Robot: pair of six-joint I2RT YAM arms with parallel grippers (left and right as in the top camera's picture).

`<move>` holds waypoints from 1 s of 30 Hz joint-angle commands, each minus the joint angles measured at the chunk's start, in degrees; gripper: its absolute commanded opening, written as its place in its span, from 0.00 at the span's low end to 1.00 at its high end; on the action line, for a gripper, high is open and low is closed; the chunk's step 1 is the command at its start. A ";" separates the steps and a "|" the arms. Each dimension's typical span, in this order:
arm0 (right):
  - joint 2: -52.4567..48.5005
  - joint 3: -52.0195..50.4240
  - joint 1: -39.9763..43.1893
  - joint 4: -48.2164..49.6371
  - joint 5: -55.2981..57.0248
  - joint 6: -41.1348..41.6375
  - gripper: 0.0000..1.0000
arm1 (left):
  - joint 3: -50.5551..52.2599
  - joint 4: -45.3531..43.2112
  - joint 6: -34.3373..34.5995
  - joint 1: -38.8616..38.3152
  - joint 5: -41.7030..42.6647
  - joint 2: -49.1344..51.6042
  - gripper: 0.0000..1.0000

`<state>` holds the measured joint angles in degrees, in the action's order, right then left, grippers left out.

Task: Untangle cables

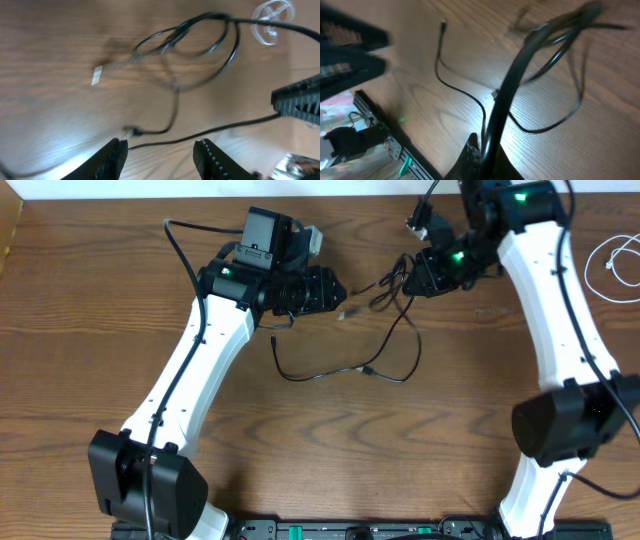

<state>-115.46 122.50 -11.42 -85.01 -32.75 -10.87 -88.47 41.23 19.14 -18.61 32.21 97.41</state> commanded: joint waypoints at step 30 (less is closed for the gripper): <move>3.58 0.57 0.94 -2.23 -4.94 -2.49 0.01 | 0.31 -18.99 1.03 -12.13 -4.15 8.15 0.38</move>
<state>-112.49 122.50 -10.98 -87.20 -36.27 -12.58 -88.47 22.48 22.31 -30.28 24.73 105.14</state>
